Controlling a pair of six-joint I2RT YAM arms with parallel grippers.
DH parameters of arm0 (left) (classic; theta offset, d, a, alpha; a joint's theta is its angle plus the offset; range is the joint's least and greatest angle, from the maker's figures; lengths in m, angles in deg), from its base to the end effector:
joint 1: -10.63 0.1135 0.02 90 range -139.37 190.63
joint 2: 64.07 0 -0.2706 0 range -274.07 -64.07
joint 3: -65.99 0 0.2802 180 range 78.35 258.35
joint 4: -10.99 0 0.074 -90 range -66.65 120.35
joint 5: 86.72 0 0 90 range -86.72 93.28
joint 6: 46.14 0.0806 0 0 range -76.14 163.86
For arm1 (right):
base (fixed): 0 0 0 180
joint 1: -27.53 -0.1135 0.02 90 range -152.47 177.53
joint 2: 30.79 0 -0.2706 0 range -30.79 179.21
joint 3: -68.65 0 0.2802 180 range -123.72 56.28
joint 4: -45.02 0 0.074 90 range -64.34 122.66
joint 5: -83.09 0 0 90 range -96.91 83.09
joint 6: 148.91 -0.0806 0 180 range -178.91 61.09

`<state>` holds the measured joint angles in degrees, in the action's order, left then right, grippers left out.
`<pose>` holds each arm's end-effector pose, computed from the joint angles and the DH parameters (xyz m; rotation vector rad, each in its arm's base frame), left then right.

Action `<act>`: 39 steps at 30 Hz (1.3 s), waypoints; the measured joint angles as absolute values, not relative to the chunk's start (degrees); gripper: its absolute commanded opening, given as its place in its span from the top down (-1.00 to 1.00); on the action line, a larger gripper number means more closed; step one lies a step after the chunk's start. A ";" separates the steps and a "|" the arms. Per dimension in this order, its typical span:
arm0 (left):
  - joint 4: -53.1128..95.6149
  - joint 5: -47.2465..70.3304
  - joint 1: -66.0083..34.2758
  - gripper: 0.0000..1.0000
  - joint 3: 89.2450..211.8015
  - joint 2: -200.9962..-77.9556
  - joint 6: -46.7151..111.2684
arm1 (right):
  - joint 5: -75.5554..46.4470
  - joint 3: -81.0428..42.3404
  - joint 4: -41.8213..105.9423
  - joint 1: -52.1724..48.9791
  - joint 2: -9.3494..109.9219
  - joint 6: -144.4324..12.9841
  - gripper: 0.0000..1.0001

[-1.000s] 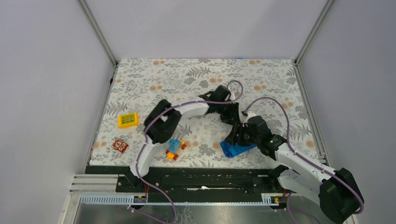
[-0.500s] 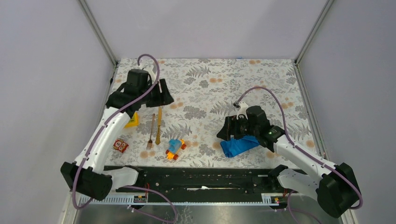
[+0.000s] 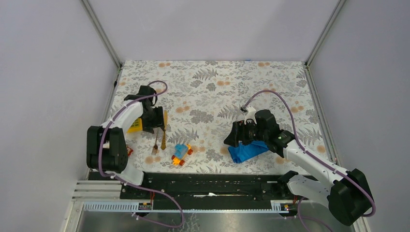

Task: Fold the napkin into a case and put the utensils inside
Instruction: Pick up the fork from the center of the board.

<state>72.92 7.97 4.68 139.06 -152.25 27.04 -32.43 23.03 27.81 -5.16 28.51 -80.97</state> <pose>0.3141 -0.0394 0.1605 -0.2640 2.9186 -0.1833 0.2169 0.1805 0.2046 -0.4872 2.1737 1.0204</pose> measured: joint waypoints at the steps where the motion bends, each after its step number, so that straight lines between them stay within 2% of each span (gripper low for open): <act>1: 72.72 7.68 5.70 -0.07 139.11 -152.78 27.67 | -32.56 23.03 27.81 -5.16 28.51 -80.97 -0.61; 6: 72.54 7.51 9.77 0.03 139.11 -156.73 29.53 | -33.20 23.03 27.81 -5.16 28.49 -80.97 -0.61; 14: 69.00 8.32 9.92 0.26 138.03 -161.50 30.36 | -33.63 23.03 27.81 -5.16 28.49 -80.60 -0.61; 29: 69.64 8.38 8.85 0.25 135.81 -159.77 28.17 | -33.66 23.03 27.81 -5.16 28.47 -80.52 -0.61; 36: 70.27 7.71 8.44 0.31 135.81 -160.73 27.26 | -33.66 23.03 27.81 -5.16 28.47 -80.52 -0.61; 39: 70.40 6.83 8.44 0.42 135.85 -161.85 26.86 | -33.63 23.03 27.81 -5.16 28.45 -80.52 -0.61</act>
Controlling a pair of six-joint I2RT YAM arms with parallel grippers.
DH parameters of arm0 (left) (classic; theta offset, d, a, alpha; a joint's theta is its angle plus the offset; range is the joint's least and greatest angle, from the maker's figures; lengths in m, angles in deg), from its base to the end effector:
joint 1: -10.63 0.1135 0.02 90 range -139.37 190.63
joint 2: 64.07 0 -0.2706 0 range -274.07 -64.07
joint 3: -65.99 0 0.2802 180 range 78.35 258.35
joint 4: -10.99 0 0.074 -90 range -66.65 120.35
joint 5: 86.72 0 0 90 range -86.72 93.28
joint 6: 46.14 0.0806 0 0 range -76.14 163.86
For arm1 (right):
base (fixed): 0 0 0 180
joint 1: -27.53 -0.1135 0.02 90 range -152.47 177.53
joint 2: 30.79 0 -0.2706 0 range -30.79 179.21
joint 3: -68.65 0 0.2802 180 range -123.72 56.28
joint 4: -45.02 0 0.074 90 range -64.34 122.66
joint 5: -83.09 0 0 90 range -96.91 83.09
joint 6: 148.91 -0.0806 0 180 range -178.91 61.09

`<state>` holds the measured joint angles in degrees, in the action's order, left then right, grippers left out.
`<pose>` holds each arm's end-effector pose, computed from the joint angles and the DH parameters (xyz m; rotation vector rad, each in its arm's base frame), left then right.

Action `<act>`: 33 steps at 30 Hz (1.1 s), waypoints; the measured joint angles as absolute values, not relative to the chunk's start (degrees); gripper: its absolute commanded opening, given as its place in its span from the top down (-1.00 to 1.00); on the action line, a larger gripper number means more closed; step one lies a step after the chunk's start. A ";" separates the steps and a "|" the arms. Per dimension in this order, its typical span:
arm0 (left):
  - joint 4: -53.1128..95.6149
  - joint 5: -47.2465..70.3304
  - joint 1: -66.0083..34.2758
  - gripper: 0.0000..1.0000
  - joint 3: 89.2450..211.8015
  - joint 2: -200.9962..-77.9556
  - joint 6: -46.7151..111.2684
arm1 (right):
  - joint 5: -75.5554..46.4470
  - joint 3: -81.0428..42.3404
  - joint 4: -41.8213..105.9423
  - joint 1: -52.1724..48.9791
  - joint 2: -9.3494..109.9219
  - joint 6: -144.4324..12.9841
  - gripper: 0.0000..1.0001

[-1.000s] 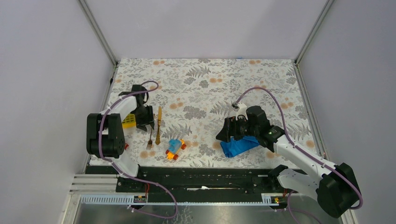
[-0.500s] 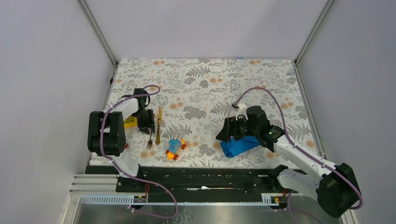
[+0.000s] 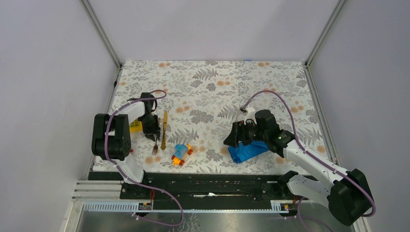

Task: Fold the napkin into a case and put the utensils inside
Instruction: Pick up the fork from the center of the board, then insert the fork into the folded napkin.

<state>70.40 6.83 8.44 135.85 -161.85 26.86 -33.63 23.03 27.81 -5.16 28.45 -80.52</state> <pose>0.3110 -0.0169 0.0961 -0.3978 3.0786 -0.1069 0.2155 0.1813 0.2052 -0.5092 2.1678 1.0381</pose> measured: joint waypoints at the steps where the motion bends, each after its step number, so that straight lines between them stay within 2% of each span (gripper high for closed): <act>1: 70.53 6.48 8.44 0.47 135.91 -161.98 26.86 | -33.63 23.03 27.81 -5.16 28.45 -80.52 -0.61; 8: 70.93 4.89 8.26 0.98 136.05 -162.04 26.47 | -33.57 23.03 27.81 -5.16 28.27 -80.49 -0.61; 13: 70.90 1.13 7.69 1.00 136.00 -158.72 27.17 | -32.61 23.01 27.68 -5.16 27.51 -80.27 -0.60; 17: 73.16 -4.62 5.31 1.00 139.48 -149.78 27.43 | -24.61 21.69 23.60 -5.18 24.84 -80.17 -0.64; 21: 73.72 -9.45 -5.88 1.00 151.28 -142.83 28.85 | -10.36 18.87 17.67 -5.18 18.07 -80.62 -0.79; 25: 73.92 -10.46 -21.35 1.00 163.65 -143.18 30.14 | 7.46 13.74 11.88 -5.11 10.35 -80.93 -0.90; 29: 77.22 -9.10 -35.67 1.00 171.15 -150.77 31.30 | 20.75 7.64 7.71 -5.11 5.59 -80.12 -0.97; 33: 79.08 -6.24 -44.98 1.00 174.30 -162.46 33.00 | 28.07 1.89 3.73 -5.11 2.72 -79.75 -0.94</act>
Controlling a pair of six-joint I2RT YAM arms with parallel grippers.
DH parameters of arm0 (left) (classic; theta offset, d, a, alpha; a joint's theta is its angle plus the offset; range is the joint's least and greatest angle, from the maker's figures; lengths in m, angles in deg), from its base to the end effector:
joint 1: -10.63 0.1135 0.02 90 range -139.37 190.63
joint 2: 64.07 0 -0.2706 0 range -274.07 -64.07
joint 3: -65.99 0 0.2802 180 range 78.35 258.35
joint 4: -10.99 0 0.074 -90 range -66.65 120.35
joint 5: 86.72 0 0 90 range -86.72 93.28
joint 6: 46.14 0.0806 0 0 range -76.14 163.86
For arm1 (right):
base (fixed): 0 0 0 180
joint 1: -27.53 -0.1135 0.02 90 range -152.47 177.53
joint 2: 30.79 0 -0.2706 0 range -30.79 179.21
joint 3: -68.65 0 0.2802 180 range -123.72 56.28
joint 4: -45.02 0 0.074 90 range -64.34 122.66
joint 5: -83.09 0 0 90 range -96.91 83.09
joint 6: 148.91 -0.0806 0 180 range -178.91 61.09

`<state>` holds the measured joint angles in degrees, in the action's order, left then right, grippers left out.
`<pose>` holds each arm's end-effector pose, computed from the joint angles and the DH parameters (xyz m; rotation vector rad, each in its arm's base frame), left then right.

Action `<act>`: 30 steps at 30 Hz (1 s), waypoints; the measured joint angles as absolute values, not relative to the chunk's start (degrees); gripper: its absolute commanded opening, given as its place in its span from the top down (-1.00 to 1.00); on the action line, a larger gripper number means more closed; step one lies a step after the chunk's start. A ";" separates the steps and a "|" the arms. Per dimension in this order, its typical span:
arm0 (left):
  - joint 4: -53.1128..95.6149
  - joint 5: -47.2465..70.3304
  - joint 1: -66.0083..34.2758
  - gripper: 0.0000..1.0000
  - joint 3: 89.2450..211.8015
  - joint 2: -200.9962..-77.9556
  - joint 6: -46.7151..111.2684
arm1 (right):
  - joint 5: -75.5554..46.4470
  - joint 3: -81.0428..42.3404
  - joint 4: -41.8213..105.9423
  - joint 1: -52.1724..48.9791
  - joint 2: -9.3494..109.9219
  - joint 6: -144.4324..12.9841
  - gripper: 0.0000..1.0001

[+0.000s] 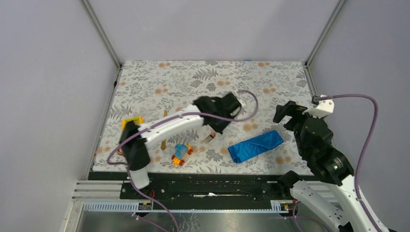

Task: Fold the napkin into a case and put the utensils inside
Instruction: Insert the fork into the folded napkin.

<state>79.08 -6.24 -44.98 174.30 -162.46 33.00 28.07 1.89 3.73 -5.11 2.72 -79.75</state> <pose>0.2462 -0.3361 0.2991 0.9253 2.4087 -0.2235 0.1659 0.0514 0.3969 0.2761 1.6661 0.1783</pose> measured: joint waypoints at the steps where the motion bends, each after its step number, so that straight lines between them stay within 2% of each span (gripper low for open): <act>1: 79.87 -5.95 -47.06 1.00 174.64 -165.28 33.86 | 28.64 1.39 2.90 -5.11 1.81 -79.88 -0.93; 5: 81.81 -4.80 -53.88 1.00 175.41 -173.76 37.59 | 29.42 1.28 -0.99 -5.11 -5.15 -80.38 -0.94; 11: 85.57 1.06 -59.08 1.00 178.27 -178.39 42.12 | 29.77 -2.89 -3.11 -5.11 -15.42 -79.68 -0.95; 16: 91.06 4.52 -60.68 1.00 187.87 -187.07 43.26 | 29.93 -7.40 -3.13 -5.11 -15.68 -78.83 -0.95; 21: 93.72 5.32 -60.41 1.00 190.16 -194.28 42.03 | 28.72 -6.11 -5.06 -5.11 -15.61 -78.77 -0.96; 30: 96.35 5.43 -59.32 1.00 194.18 -197.56 39.65 | 26.39 -4.60 -5.89 -5.11 -14.63 -78.83 -0.97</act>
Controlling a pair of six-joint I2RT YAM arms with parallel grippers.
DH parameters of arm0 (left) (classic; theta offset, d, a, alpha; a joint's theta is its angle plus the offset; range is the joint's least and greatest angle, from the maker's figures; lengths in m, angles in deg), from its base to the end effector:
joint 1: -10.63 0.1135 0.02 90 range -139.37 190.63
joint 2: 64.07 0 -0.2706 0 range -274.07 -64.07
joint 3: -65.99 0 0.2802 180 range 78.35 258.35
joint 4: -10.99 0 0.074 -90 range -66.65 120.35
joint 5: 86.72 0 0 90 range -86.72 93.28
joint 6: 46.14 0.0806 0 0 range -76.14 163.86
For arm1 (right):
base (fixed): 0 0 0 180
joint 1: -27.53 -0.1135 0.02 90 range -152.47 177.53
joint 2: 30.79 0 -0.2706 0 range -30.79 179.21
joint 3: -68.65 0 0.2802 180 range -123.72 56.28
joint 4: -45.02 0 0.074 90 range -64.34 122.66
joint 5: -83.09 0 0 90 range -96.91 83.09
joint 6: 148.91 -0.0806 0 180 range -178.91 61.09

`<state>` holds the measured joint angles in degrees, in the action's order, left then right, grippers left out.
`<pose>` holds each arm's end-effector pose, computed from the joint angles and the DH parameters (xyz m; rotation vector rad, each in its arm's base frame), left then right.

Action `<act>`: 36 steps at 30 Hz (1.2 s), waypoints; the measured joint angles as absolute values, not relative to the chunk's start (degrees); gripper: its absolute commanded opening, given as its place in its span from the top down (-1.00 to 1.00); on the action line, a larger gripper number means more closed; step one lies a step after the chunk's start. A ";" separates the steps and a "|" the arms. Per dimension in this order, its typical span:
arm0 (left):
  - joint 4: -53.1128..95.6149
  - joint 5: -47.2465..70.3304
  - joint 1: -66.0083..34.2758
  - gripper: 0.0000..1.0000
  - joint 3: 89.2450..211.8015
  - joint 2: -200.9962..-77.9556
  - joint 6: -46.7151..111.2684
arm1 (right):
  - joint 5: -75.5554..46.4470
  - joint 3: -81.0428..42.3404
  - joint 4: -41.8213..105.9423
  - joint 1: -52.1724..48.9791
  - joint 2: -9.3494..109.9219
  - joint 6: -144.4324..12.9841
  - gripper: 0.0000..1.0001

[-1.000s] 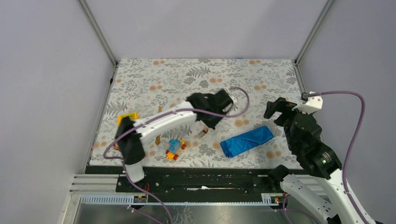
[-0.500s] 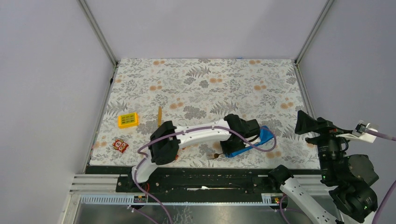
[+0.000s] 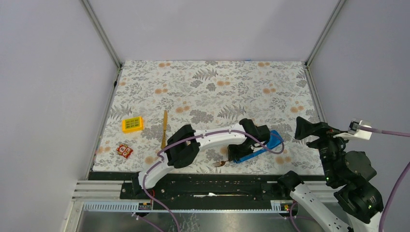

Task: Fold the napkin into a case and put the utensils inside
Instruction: Insert the fork into the folded napkin.

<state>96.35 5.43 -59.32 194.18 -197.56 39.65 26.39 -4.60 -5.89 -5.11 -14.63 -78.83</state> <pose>0.1629 -0.4552 0.1294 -1.6874 -2.6119 0.0358 0.0684 -0.0087 0.4393 0.3112 1.4558 0.3180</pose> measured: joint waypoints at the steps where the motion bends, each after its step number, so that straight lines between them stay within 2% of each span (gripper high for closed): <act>1: 96.54 5.24 -59.19 1.00 194.69 -197.56 39.41 | 26.36 -4.32 -5.89 -5.11 -14.48 -78.88 -0.97; 9: 97.24 4.28 -58.23 0.99 199.15 -199.20 39.28 | 24.86 -2.35 -5.93 -5.11 -12.88 -79.75 -0.97; 10: 97.20 4.03 -58.16 0.92 199.19 -199.42 39.28 | 24.83 -2.33 -5.95 -5.11 -12.66 -79.75 -0.97; 13: 97.37 2.70 -57.96 0.42 199.21 -200.25 39.19 | 24.59 -2.33 -5.95 -5.11 -12.34 -79.82 -0.97; 15: 97.44 1.39 -57.86 0.21 199.21 -200.82 38.93 | 24.35 -2.30 -5.93 -5.11 -12.29 -79.92 -0.97; 17: 97.33 -0.12 -57.72 0.07 199.10 -200.99 38.21 | 23.89 -2.24 -5.95 -5.11 -12.29 -80.08 -0.97; 22: 93.81 -1.91 -57.22 -0.05 194.60 -197.23 35.65 | 23.35 -1.56 -5.89 -5.11 -12.01 -80.69 -0.97; 26: 87.36 -0.29 -55.58 -0.12 183.72 -185.06 30.95 | 22.45 -0.93 -5.71 -5.11 -11.07 -81.19 -0.97; 29: 79.60 4.25 -52.33 -0.16 170.71 -170.07 24.57 | 21.75 -0.34 -5.30 -5.11 -10.06 -81.32 -0.97; 31: 72.57 8.45 -48.11 -0.29 159.28 -158.24 18.14 | 20.97 0.30 -4.75 -5.11 -9.56 -81.43 -0.97; 33: 67.98 11.29 -43.47 -0.30 149.92 -149.34 11.45 | 20.20 1.02 -4.05 -5.11 -9.12 -81.65 -0.97; 36: 62.88 12.56 -40.44 -0.23 141.33 -144.03 1.31 | 19.17 1.83 -3.40 -5.11 -8.58 -81.89 -0.98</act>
